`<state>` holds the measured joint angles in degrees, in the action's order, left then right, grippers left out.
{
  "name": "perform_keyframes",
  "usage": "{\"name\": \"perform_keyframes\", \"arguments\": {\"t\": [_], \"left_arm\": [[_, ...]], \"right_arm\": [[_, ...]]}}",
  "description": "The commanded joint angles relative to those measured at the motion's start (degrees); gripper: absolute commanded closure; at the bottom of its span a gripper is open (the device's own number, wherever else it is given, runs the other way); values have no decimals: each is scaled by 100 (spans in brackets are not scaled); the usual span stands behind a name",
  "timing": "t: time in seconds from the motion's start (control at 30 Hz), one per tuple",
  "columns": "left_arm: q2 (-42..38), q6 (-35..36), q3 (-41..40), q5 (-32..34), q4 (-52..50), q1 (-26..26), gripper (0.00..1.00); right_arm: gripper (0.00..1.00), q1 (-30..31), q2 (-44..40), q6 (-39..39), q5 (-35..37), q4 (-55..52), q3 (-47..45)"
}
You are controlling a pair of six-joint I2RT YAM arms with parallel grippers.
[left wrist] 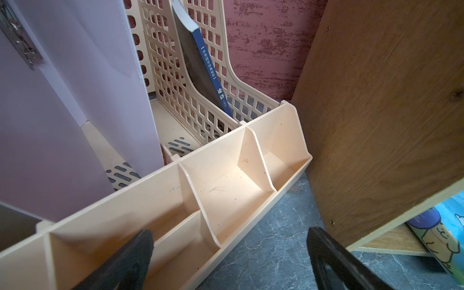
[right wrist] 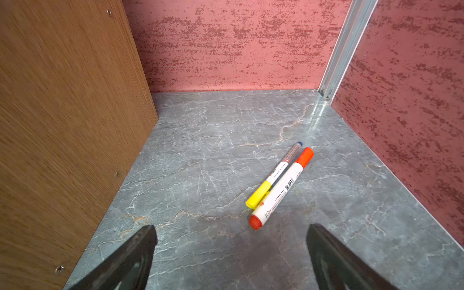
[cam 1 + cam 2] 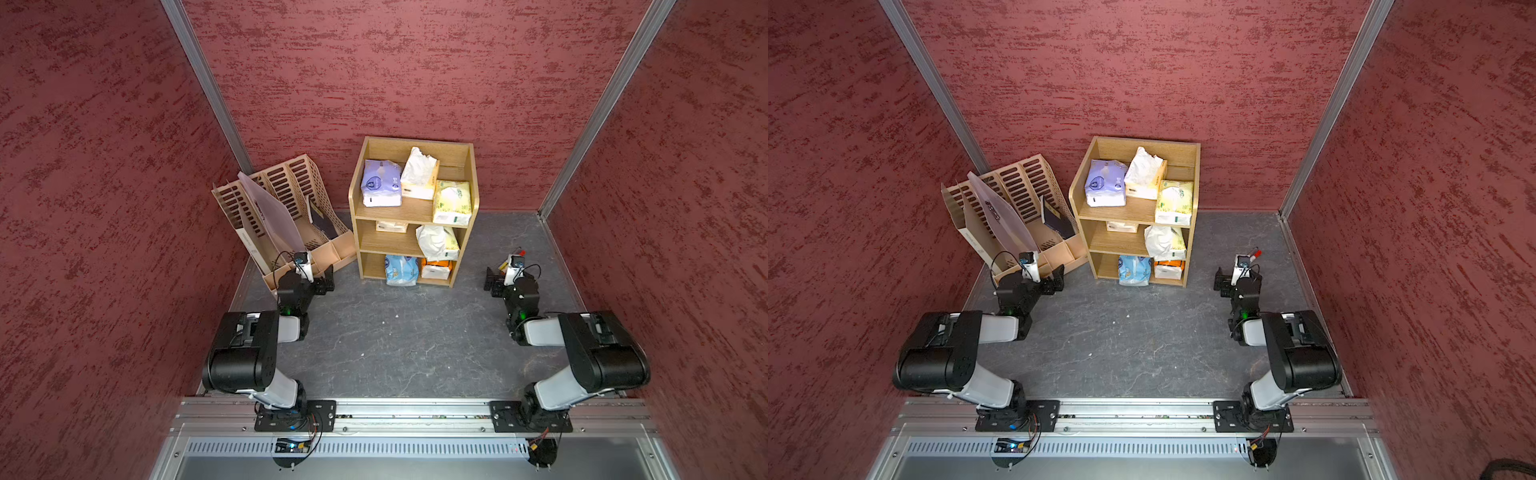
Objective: Remove the tissue boxes from the shelf
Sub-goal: Adjust the box of tissues on the shelf.
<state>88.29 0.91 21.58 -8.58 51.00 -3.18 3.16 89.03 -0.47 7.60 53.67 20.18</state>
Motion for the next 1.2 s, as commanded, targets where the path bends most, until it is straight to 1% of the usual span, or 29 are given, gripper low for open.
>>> {"name": "perform_keyframes", "arguments": {"t": [0.0,0.8,0.87,0.9,0.93,1.0,1.03,1.07,1.17], "left_arm": [[-26,10,6,-41,59,-42,0],[-29,-1,4,-19,59,-51,0],[-177,-62,-13,32,-1,-70,0],[-374,-72,11,69,-217,-71,0],[-708,-83,110,177,-685,-74,0],[-1385,-205,372,675,-1652,-12,0],[-1735,-399,548,968,-2245,35,0],[-2070,-631,744,1088,-2989,71,0],[-2881,-1114,1468,1245,-5015,278,0]], "right_arm": [[2,-43,-10,-32,-117,38,132],[2,-44,-26,-23,-115,31,131],[2,-43,-28,-28,-100,56,111],[2,-43,-39,-20,-63,75,114],[2,-42,-175,32,56,-183,199],[1,-43,-517,127,344,-1400,665],[2,-44,-764,242,508,-2318,1067],[2,-39,-873,392,679,-3263,1481],[2,-41,-1068,960,1175,-5344,2469]]}}
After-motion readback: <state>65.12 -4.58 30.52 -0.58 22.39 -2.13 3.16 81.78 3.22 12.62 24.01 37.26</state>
